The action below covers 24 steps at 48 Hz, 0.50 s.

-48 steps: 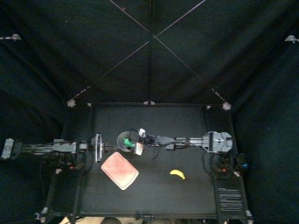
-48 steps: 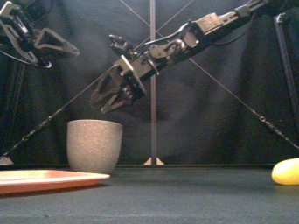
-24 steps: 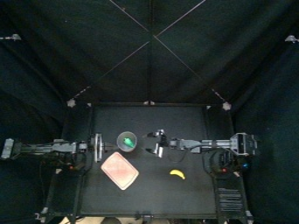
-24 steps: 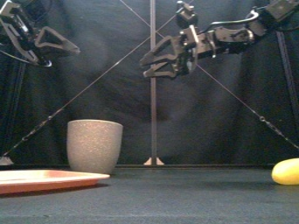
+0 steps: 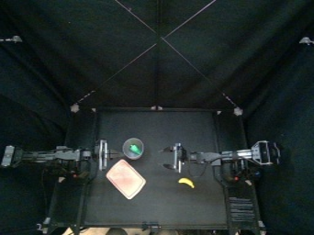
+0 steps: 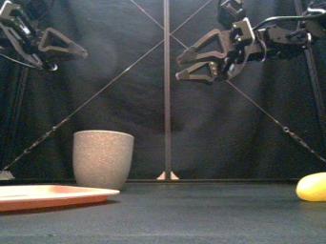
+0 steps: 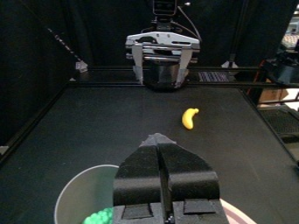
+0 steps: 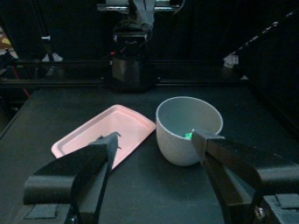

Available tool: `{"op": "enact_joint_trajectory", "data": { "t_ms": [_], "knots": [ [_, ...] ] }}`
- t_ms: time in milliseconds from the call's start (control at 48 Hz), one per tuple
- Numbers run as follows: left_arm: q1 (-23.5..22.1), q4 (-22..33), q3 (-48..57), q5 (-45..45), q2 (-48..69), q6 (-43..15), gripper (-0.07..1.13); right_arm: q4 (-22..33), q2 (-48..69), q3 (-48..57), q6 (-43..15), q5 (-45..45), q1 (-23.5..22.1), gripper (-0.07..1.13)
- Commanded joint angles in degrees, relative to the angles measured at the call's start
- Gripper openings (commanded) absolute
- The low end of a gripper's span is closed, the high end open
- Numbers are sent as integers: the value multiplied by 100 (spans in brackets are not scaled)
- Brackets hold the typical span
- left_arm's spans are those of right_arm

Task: Pick the green grapes then place it in the grey bowl
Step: Drop green grapes in the grey bowl and return to neutral

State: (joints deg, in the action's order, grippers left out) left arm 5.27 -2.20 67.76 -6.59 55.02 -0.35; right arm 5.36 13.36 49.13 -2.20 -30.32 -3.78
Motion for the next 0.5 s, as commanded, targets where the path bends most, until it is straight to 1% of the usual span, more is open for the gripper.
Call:
{"op": "enact_joint_trajectory", "data": {
  "t_ms": [21,146,292,500],
  "knots": [
    [9,-35,-88,-62,-18,0,16,-26,158,-35,-9,-53,18,99],
    [9,-35,-70,-70,-9,0,16,-26,158,-9,-18,-62,35,99],
    [9,-44,-53,-79,-9,0,16,-316,114,-9,0,-308,79,99],
    [9,-53,-35,-141,-9,0,17,-325,114,70,53,-457,79,99]
  ]
}}
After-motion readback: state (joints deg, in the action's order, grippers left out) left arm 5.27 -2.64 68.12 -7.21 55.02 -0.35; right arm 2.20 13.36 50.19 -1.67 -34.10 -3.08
